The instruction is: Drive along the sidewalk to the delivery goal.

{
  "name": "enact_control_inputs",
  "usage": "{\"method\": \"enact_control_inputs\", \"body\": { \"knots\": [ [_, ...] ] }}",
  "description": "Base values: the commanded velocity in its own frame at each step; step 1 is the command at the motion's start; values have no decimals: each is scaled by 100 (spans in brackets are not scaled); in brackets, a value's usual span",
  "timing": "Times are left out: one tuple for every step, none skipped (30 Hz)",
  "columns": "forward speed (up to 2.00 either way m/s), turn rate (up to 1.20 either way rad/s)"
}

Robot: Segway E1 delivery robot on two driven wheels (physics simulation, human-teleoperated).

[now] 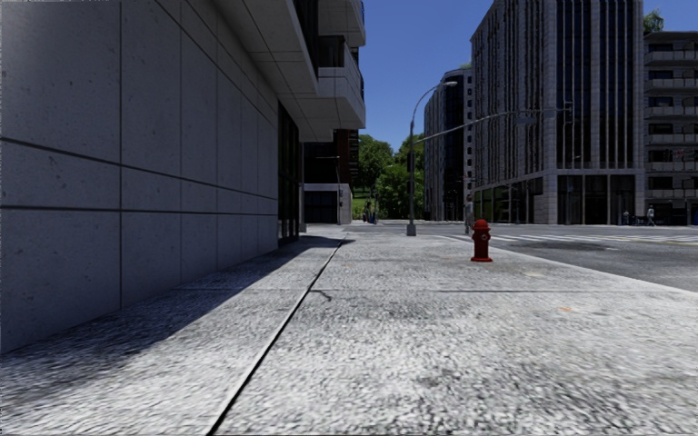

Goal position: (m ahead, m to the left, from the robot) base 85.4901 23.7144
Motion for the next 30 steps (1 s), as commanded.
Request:
{"method": "enact_control_inputs", "body": {
  "knots": [
    [200,0],
    [200,0],
    [200,0],
    [200,0],
    [200,0],
    [200,0],
    [200,0],
    [200,0],
    [200,0],
    [200,0],
    [200,0],
    [200,0],
    [200,0],
    [200,0],
    [200,0],
    [200,0],
    [200,0],
    [200,0],
    [200,0],
    [200,0],
    [200,0],
    [200,0],
    [200,0],
    [200,0],
    [200,0],
    [200,0],
    [200,0],
    [200,0],
    [200,0],
    [200,0]
  ]
}}
